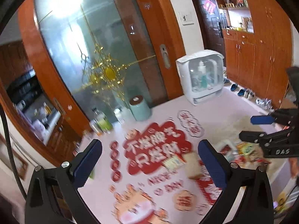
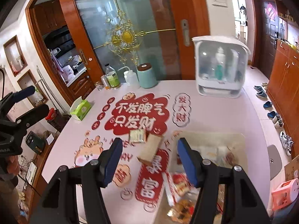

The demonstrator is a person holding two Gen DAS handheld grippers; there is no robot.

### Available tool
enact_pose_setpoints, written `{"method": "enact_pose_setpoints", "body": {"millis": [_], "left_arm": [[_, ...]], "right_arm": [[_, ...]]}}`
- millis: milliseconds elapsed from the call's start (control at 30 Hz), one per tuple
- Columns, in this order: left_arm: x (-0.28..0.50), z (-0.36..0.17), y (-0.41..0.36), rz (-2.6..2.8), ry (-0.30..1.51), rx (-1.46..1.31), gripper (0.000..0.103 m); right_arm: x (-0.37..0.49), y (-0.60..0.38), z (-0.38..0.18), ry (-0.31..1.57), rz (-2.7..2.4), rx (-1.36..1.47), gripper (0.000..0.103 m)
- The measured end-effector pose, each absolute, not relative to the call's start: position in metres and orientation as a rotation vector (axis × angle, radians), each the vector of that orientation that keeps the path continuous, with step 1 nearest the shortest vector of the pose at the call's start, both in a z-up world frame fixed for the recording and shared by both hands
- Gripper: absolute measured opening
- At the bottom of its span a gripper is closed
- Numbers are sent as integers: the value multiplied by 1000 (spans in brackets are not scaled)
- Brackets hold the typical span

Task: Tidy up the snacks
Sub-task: 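Move both tools back over the white packet and beige cracker, then grasp the white packet with the left tool while the right tool grasps the beige cracker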

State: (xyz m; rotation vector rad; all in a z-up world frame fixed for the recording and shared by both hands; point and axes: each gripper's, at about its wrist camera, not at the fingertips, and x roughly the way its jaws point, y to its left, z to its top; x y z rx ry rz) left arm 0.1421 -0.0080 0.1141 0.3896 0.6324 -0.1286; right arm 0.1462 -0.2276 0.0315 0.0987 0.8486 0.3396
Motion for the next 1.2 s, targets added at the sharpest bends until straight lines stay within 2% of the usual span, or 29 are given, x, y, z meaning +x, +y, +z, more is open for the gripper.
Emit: {"method": "enact_pose_setpoints", "body": {"millis": [133,233,533,800,1100,1200], "left_arm": [[196,109,12,-195,670,432,102],[237,80,21,-293,743,464,102],[302,-57,11,-566,928,659,102],[333,-166,2,-706,1092,689,100],[343,-223,-13,-820,1192,688,99],[347,-232,-15,-842,1212,680,99]], "right_arm": [[180,-203,37,881,331,108,62],[210,-182,22,946,299,135,62],[260,-138,-89,1211,206,191,62],[273,-117,-183,1400,68,182,62],[280,-126,-239,1477,-16,194,62],[279,-127,-243,1445,-26,157,62]]}}
